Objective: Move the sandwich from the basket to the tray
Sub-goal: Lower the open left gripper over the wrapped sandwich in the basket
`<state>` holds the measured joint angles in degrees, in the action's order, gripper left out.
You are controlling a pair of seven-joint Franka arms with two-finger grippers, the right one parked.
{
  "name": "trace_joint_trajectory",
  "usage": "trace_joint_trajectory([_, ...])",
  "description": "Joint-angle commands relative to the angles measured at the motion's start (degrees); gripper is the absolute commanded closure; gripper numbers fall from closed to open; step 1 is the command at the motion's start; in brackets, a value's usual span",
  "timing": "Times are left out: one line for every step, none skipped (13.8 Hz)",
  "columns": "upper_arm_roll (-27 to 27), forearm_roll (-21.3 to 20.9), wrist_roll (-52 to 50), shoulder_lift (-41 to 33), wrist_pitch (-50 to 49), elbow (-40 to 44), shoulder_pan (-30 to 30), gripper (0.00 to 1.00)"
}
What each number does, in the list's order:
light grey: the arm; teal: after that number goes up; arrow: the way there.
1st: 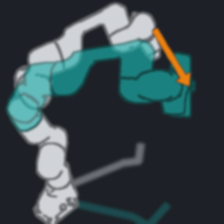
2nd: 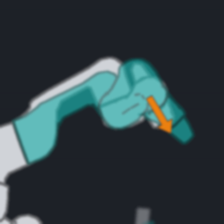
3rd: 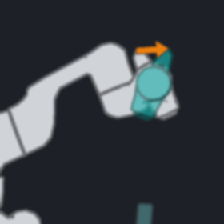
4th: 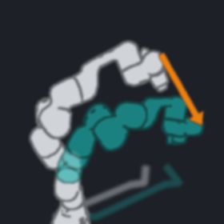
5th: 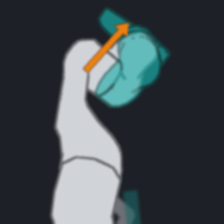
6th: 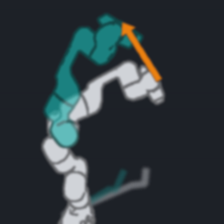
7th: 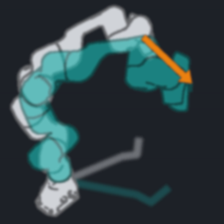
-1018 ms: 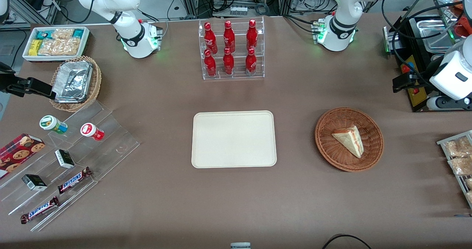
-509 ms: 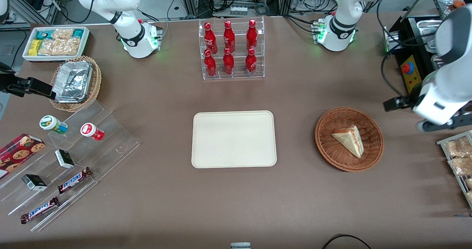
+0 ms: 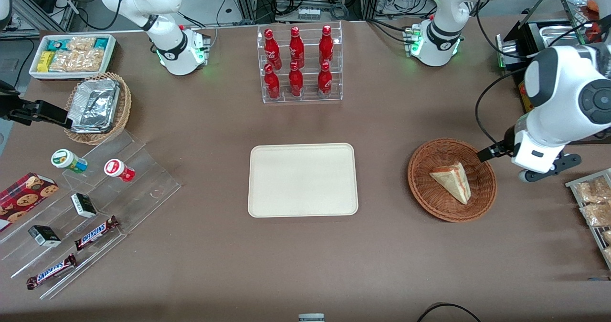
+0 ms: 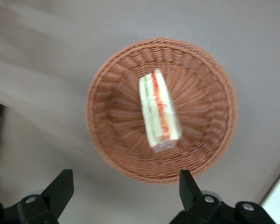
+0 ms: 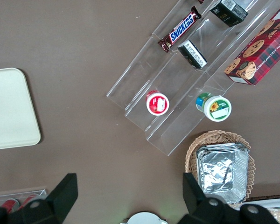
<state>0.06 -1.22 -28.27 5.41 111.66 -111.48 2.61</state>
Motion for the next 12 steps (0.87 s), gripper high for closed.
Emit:
trace_joint_trajectory([-1.11, 3.41, -4.33, -4.88, 9.51, -9.78, -0.24, 0.00])
trace_joint_trajectory([-1.11, 4.37, -5.56, -5.06, 13.28, -12.50, -0.24, 0.00])
trace_joint_trajectory([-1.11, 5.51, -7.66, -4.89, 17.06, -14.53, -0.15, 0.00])
trace_joint_trajectory([-1.03, 5.79, -9.59, -4.45, 20.06, -15.68, -0.06, 0.00])
trace_joint_trajectory([-1.03, 5.79, -11.01, -3.66, 21.48, -16.13, 0.11, 0.00])
trace_joint_trajectory([-1.03, 5.79, -11.72, -3.13, 22.45, -16.13, 0.38, 0.00])
trace_joint_trajectory([-0.76, 5.79, -12.77, -2.69, 23.68, -16.31, 0.55, 0.00])
trace_joint_trajectory([-0.59, 5.79, -13.91, -1.82, 25.69, -16.92, 1.25, 0.00])
trace_joint_trajectory([-0.59, 5.79, -14.18, -1.02, 27.54, -17.62, 2.30, 0.00])
trace_joint_trajectory([-0.59, 5.70, -14.18, -0.06, 28.69, -17.98, 2.57, 0.00])
trace_joint_trajectory([-0.59, 5.70, -14.18, 0.99, 30.27, -18.24, 2.57, 0.00])
trace_joint_trajectory([-0.59, 5.70, -14.18, 1.96, 31.50, -18.51, 2.75, 0.00])
